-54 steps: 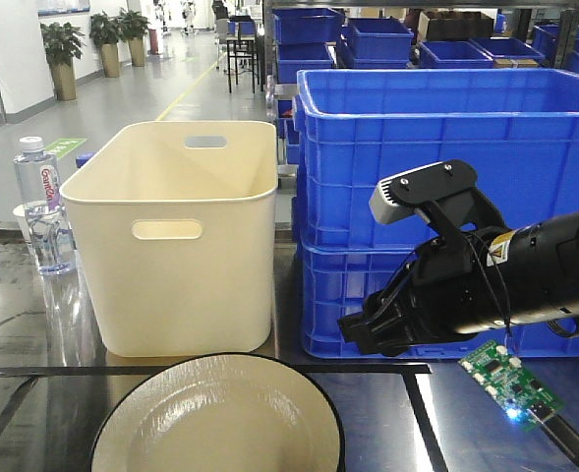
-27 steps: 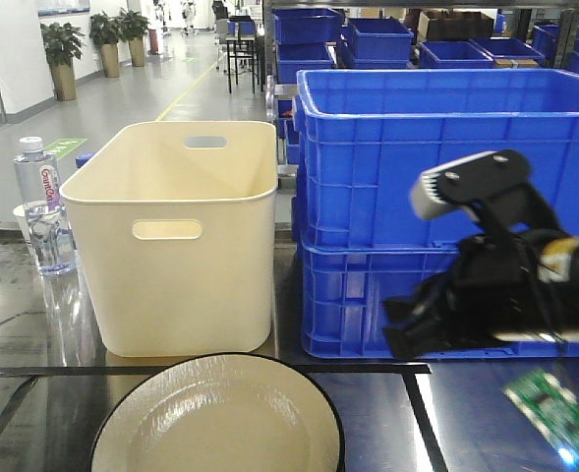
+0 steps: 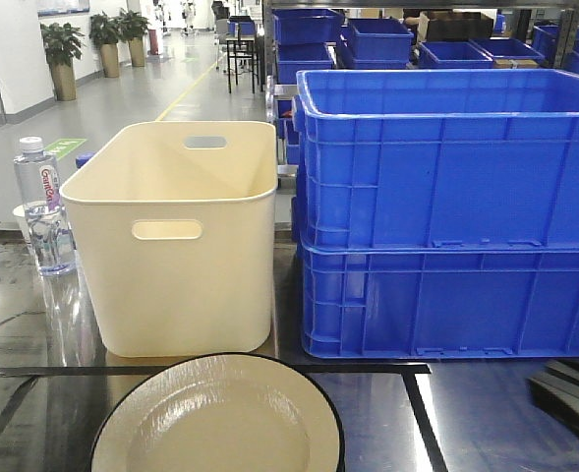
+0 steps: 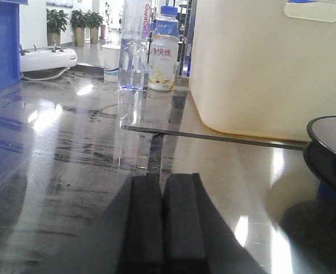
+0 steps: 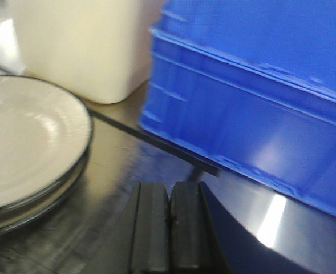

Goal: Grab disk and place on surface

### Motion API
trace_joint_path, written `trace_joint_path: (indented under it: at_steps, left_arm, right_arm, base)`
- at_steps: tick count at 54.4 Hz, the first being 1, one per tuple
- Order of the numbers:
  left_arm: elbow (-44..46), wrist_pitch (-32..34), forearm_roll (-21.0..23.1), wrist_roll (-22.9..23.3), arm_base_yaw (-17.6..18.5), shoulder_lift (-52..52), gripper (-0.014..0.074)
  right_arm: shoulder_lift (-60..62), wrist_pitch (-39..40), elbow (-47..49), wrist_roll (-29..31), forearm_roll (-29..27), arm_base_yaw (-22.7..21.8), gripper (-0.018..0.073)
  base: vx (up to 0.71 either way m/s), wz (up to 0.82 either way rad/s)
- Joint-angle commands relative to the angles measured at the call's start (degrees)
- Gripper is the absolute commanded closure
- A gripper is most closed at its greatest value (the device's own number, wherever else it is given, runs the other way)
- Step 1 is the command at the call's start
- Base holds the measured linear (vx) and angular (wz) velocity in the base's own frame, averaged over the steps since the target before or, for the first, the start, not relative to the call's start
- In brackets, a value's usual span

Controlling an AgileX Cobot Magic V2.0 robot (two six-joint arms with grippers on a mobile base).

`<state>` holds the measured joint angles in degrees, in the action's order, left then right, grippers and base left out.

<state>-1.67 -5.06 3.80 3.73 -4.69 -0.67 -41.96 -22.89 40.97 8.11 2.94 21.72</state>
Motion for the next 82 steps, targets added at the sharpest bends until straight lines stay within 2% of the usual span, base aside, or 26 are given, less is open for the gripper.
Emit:
trace_joint_path:
  at_steps: [1,7,15,24,35,38,82]
  left_arm:
    - [1.0,4.3,-0.1,0.4,0.0,-0.3,0.0605]
    - [1.0,4.3,-0.1,0.4,0.0,-0.3,0.0605]
    - [1.0,4.3,-0.1,0.4,0.0,-0.3,0.0605]
    - [1.0,4.3,-0.1,0.4,0.0,-0.3,0.0605]
    - [1.0,4.3,-0.1,0.4,0.0,-0.2,0.0605]
    - [1.0,4.2,-0.1,0.4,0.0,-0.4,0.0605]
    - [1.0,3.6,-0.1,0.4,0.0,-0.1,0.0604]
  right_arm:
    - [5.2,7.3,-4.1,-3.6,1.6,-4.7,0.0568]
    - [12.3,9.6,-11.6,-4.5,1.8,-10.4,0.0567]
    - [21.9,11.8,-22.3,-4.5,1.8,-16.0,0.0567]
    - [31.8,16.9,-33.3,-5.4,1.8,-19.8,0.0567]
    - [43.5,23.9,-43.5,-6.4,1.6,-20.0,0.0567]
    - [42.7,21.6,-42.9,-6.6,1.6,-19.8,0.0567]
    - [42.6,21.5,-43.1,-6.6,1.5,-19.6,0.0567]
  base:
    - [0.0,0.0]
    - [0.0,0.0]
    - [0.0,0.0]
    - [0.0,0.0]
    - [0.0,0.0]
    - [0.0,0.0]
    - [0.0,0.0]
